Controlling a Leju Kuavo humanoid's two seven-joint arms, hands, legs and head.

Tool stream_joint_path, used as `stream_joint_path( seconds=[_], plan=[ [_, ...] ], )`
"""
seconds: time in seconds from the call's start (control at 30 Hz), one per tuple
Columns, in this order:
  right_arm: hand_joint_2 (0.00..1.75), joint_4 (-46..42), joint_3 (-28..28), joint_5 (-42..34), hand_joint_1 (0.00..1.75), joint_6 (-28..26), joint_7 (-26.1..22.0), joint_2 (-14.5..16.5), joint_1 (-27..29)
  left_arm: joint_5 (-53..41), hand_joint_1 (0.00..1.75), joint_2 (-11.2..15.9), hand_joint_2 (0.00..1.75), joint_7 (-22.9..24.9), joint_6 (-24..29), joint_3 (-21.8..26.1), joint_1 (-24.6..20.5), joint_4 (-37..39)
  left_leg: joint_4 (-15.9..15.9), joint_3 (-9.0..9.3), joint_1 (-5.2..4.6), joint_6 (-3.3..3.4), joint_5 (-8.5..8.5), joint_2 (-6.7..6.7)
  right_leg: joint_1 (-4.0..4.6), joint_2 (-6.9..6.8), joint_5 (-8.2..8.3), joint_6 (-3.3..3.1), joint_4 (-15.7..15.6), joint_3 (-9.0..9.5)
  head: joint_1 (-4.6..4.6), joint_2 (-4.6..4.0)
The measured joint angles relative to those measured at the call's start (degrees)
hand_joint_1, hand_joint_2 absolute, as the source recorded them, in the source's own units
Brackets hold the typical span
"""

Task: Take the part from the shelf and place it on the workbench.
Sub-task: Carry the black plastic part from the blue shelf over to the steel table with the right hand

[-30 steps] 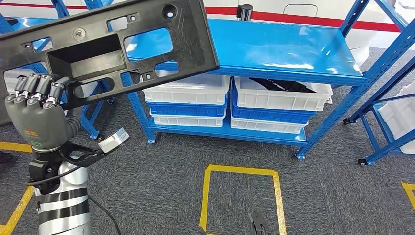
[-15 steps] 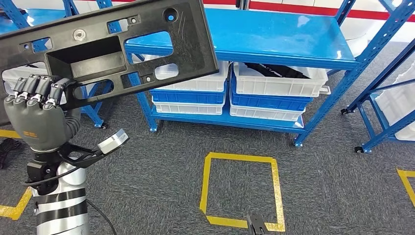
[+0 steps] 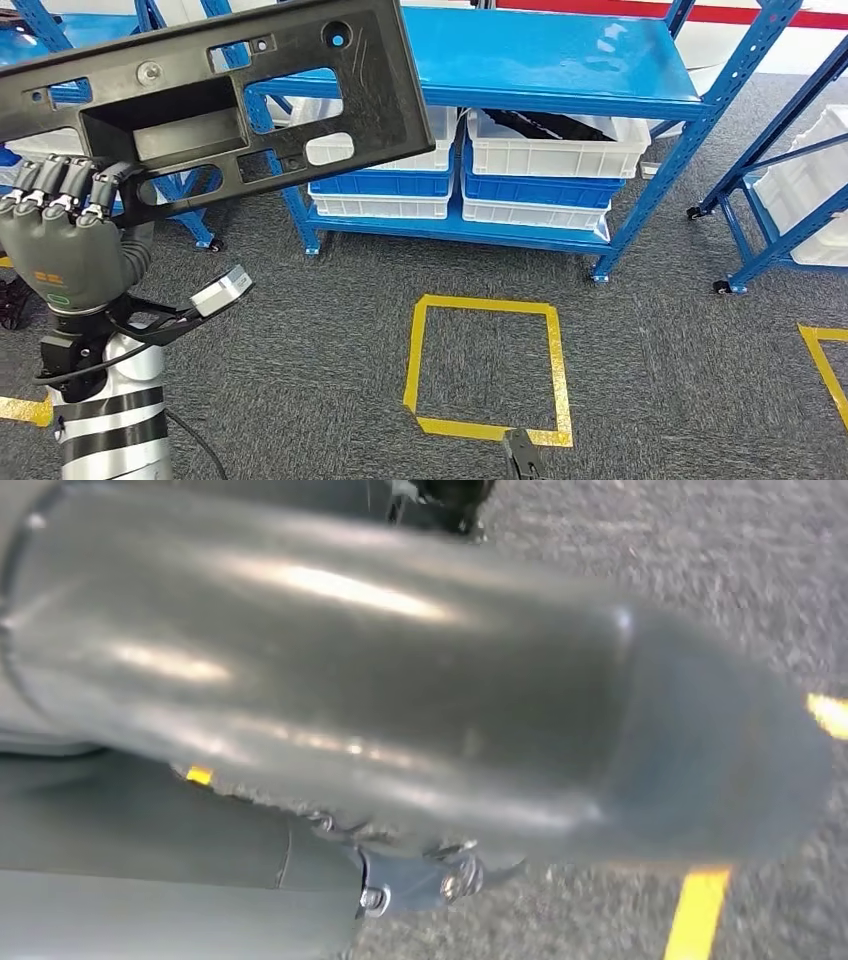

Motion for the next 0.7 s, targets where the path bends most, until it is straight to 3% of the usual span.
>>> stream_joint_path(
  seconds=[0.07,0.2,0.43,0.53,0.6,0.63,0.67,0.7],
  plan=[
    [0.0,0.01,-0.13,0.05,0.0,0.02,0.07,0.07,0.11,-0.03,1.75,0.06,1.75,0.0,-0.01,0.01,-0.26,-0.11,-1.04,-0.4,0.17,0.61,1.29,0.25,-0.05,0.04,-0.49,0.49,0.61,-0.85,-0.05,0.0],
    [0.0,0.02,-0.28,0.08,0.0,-0.05,0.31,0.01,0.13,0.08,1.75,0.08,1.75,0.02,-0.01,0.0,-0.59,-0.16,-1.97,-2.06,0.69,1.38,3.48,0.57,-0.05,0.11,-6.56,-0.11,7.71,-3.91,0.31,0.0],
    [0.0,0.02,-0.29,0.07,0.0,-0.07,0.32,0.01,0.13,0.09,1.75,0.1,1.75,0.02,-0.01,0.0,-0.59,-0.16,-1.97,-2.3,0.7,1.31,3.63,0.58,-0.11,0.11,-7.25,-0.14,8.88,-4.24,0.31,0.0],
    [0.0,0.02,-0.32,0.07,0.0,-0.12,0.36,-0.01,0.13,0.09,1.75,0.12,1.75,0.02,-0.01,0.01,-0.58,-0.16,-1.96,-2.84,0.72,1.22,4.02,0.58,-0.26,0.1,-8.49,-0.1,11.4,-4.93,0.28,0.01],
    [0.0,0.02,-0.37,0.05,0.0,-0.19,0.39,-0.1,0.15,0.02,1.75,0.13,1.75,0.01,-0.01,0.01,-0.57,-0.14,-1.93,-3.72,0.77,1.07,4.67,0.61,-0.49,0.1,-9.52,0.32,14.65,-5.58,0.29,0.01],
    [0.0,0.02,-0.41,0.02,0.0,-0.24,0.41,-0.19,0.16,-0.02,1.75,0.16,1.75,0.0,-0.01,0.01,-0.55,-0.13,-1.91,-4.43,0.84,0.91,5.2,0.64,-0.66,0.1,-9.39,0.87,15.85,-5.45,0.28,0.01],
    [0.0,0.02,-0.55,-0.02,0.0,-0.31,0.41,-0.33,0.15,-0.09,1.75,0.22,1.75,-0.01,-0.01,0.01,-0.55,-0.13,-1.84,-5.56,1.06,0.5,6.07,0.67,-0.98,0.09,-8.02,1.88,13.88,-3.29,0.3,0.0],
    [0.0,0.01,-0.72,-0.07,0.0,-0.35,0.42,-0.44,0.1,-0.15,1.75,0.33,1.75,0.01,-0.01,0.01,-0.58,-0.14,-1.67,-6.76,1.21,-0.09,7.07,0.7,-1.1,0.22,-7.23,2.43,9.27,0.18,0.34,0.0]
  ],
)
